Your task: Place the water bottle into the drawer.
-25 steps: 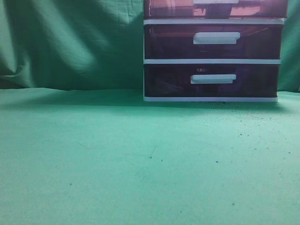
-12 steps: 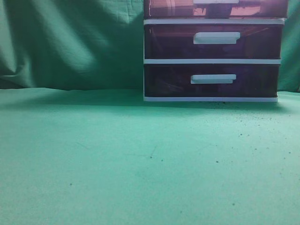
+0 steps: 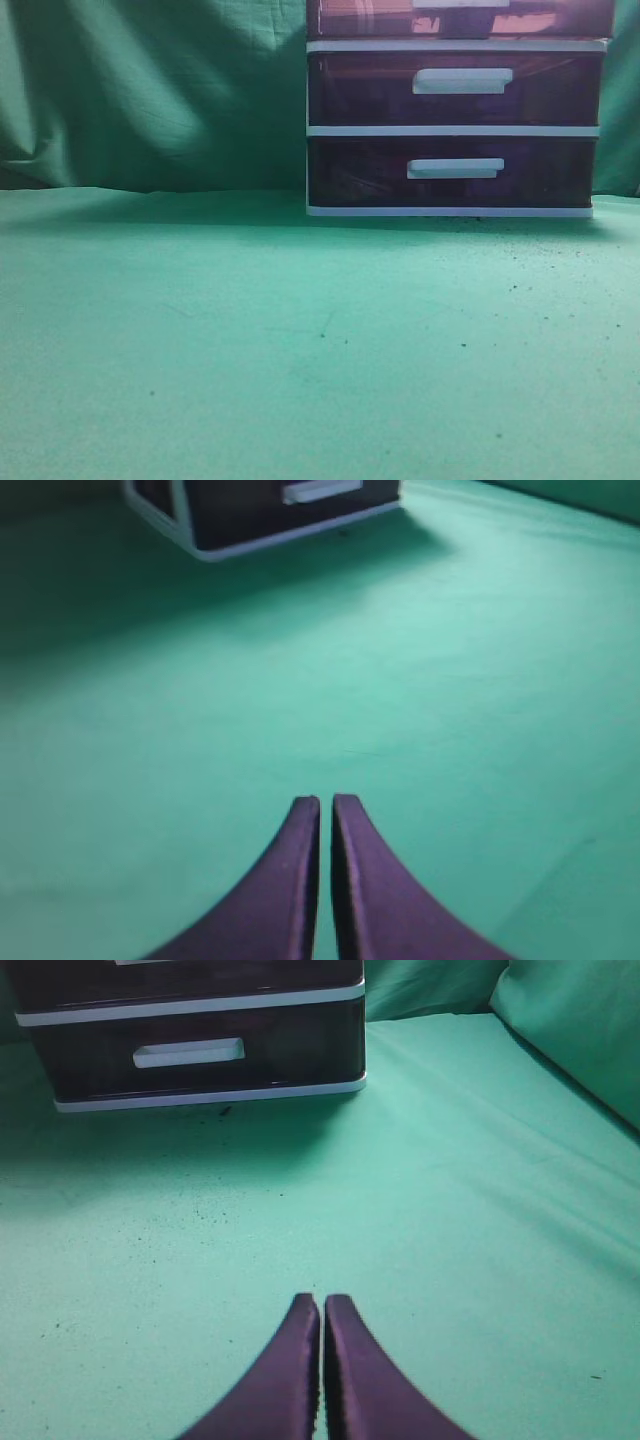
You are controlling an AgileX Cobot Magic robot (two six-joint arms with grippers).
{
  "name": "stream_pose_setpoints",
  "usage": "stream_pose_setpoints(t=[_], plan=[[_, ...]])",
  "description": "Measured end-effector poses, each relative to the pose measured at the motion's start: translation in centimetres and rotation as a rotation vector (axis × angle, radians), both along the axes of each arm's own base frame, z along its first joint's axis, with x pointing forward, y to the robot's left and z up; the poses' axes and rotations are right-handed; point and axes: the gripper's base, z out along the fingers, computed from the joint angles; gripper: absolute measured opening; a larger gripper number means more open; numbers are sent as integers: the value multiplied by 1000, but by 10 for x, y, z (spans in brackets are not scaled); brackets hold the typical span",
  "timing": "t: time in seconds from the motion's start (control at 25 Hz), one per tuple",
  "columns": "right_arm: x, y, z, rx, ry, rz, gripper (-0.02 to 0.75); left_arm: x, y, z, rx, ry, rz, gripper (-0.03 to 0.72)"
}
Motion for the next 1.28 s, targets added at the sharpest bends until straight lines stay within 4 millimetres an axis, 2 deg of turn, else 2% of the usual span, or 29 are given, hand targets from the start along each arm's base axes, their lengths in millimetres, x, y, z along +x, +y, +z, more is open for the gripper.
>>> stream_pose_setpoints(t=[0.2,0.4,0.48,0.64,0.8,1.08,1.28], plan=[[0,0,0,0,0,0,0,5,8,2,90,-92,117,0],[0,0,0,0,0,0,0,10,14,1,59,-143,338,0],[0,0,0,0,0,0,0,14,15,-3,31,-182,415,0],[0,0,0,0,0,0,0,20,17,-27,-47,-181,561,0],[0,0,0,0,0,0,0,21,23,-29,-79,-175,685,0],[0,0,0,0,0,0,0,18,27,-42,-13,-45,741,0],[0,0,0,0,0,0,0,18,28,-43,16,-34,740,0]])
